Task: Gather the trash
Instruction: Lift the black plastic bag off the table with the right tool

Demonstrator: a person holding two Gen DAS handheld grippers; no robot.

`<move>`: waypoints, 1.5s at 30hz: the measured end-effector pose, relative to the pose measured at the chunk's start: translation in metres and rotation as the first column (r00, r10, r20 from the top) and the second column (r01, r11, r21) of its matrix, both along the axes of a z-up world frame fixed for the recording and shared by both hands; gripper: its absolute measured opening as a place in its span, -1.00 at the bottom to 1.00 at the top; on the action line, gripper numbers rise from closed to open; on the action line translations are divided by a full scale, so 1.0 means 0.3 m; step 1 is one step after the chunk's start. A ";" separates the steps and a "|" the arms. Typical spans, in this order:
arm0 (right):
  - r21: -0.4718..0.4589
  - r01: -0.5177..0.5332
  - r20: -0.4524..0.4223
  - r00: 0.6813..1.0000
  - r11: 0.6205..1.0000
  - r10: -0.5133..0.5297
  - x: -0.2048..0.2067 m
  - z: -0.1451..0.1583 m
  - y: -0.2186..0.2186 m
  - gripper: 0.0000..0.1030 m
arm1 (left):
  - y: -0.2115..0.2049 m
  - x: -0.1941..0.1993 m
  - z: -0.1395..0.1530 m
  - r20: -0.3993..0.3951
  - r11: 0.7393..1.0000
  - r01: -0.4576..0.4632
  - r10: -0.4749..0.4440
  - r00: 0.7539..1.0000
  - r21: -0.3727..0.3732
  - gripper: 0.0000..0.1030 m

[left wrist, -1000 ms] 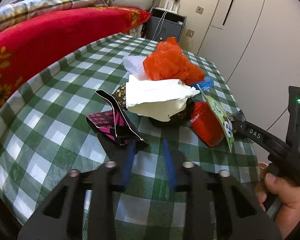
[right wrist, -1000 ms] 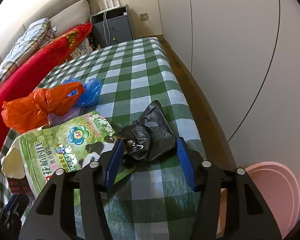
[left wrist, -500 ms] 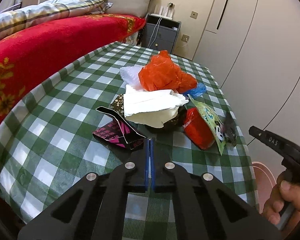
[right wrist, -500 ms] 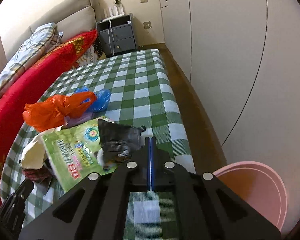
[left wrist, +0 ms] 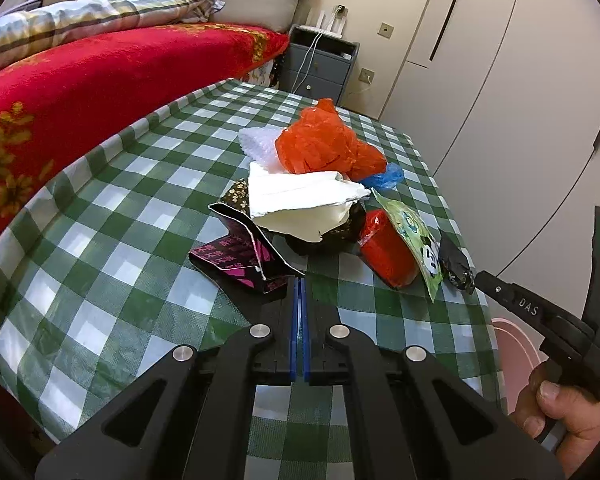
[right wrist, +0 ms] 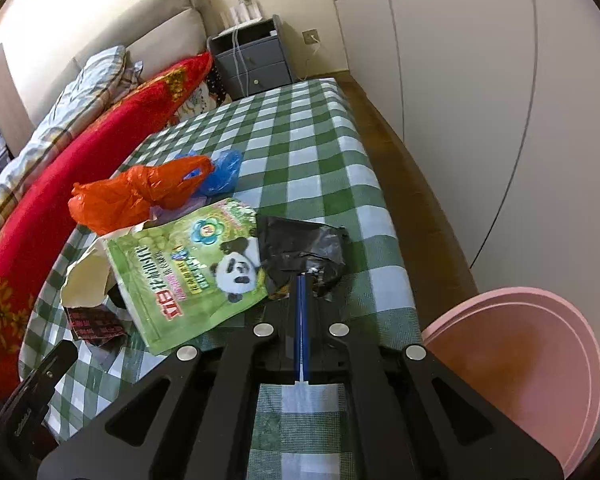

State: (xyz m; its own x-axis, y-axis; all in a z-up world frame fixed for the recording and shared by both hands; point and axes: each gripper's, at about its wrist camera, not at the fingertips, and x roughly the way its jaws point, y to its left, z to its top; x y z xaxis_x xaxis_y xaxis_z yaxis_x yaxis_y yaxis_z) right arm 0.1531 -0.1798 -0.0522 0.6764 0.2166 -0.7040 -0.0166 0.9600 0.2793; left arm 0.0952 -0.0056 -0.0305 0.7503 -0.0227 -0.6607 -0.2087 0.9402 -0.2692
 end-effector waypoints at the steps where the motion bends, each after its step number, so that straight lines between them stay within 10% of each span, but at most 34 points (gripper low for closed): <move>1: 0.009 0.003 -0.004 1.000 1.000 -0.003 0.001 -0.004 -0.005 -0.99 | -0.002 0.004 -0.004 -0.004 1.000 0.003 -0.003 1.000 -0.002 -0.98; 6: 0.049 0.011 0.010 1.000 0.999 -0.012 0.009 0.001 -0.008 -0.87 | 0.002 0.009 -0.009 -0.006 1.000 -0.002 0.001 1.000 -0.011 -0.98; 10: 0.032 0.026 0.023 0.999 0.999 -0.027 0.033 0.000 0.004 -0.05 | -0.001 0.008 -0.010 -0.006 1.000 0.002 -0.003 1.000 -0.014 -0.98; 16: 0.020 0.033 -0.015 0.999 0.999 -0.033 0.104 -0.029 0.010 0.22 | -0.005 0.017 -0.016 -0.010 1.000 0.010 -0.010 1.000 -0.011 -0.98; 45: -0.055 -0.064 0.026 0.998 0.996 0.065 0.018 0.052 0.073 -0.11 | 0.015 -0.003 0.026 0.022 0.999 0.002 -0.003 1.000 0.035 -0.98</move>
